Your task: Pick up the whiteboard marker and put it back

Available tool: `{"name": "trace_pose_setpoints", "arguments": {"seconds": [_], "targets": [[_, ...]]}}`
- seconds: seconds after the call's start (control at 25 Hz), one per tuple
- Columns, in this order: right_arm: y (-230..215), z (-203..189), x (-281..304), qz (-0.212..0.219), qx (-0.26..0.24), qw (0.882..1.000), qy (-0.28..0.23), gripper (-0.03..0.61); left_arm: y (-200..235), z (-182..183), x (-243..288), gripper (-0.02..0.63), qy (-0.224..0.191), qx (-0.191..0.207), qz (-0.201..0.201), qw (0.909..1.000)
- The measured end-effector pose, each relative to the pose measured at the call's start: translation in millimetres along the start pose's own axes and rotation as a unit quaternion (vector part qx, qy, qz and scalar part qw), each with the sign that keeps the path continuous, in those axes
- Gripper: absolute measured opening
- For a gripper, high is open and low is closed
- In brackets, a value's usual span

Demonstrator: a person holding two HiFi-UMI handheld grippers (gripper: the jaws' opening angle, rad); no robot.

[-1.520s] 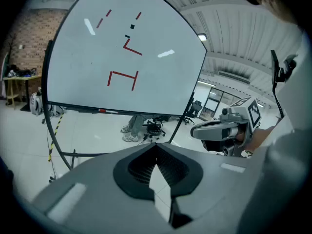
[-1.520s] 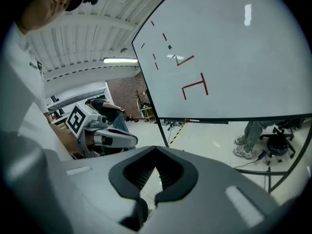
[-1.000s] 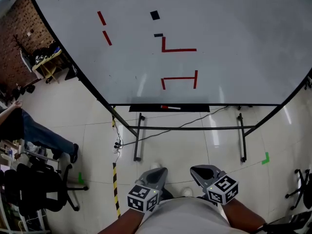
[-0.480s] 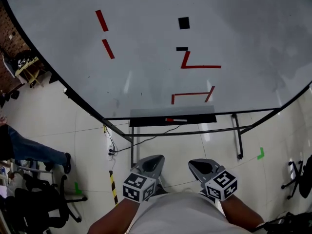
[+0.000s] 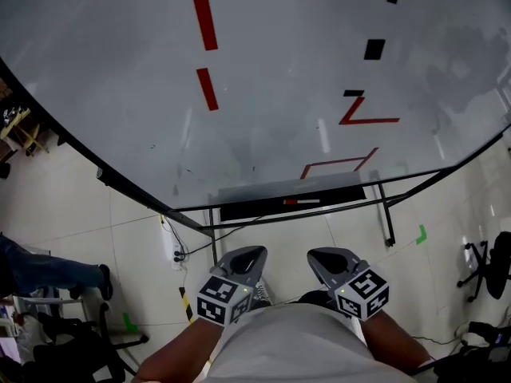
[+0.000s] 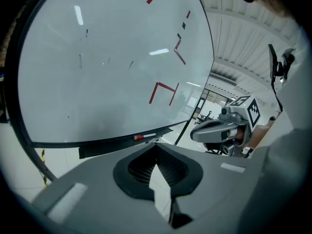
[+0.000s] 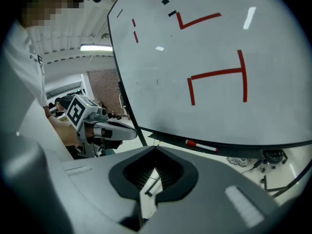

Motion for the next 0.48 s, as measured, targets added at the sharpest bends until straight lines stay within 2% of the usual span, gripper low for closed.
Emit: {"name": "trace_pose_setpoints", "arguments": {"seconds": [0.28, 0.48], "targets": [[-3, 9, 16, -0.032, -0.046, 0.998, 0.019, 0.002, 20, -1, 3, 0.017, 0.007, 0.001, -0.007, 1.0], [-13, 8, 26, -0.035, -0.093, 0.994, 0.041, 0.002, 25, -1, 8, 0.017, 0.004, -0.01, 0.001, 0.9999]]}}
Point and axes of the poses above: the fingertips, and each gripper's own axes: x forward along the fingers, y to its left, z out of its top, the point moved 3 cm from there along -x, backward along the fingers, and after that the axes turned 4 degrees about y, right-handed, at the moved point
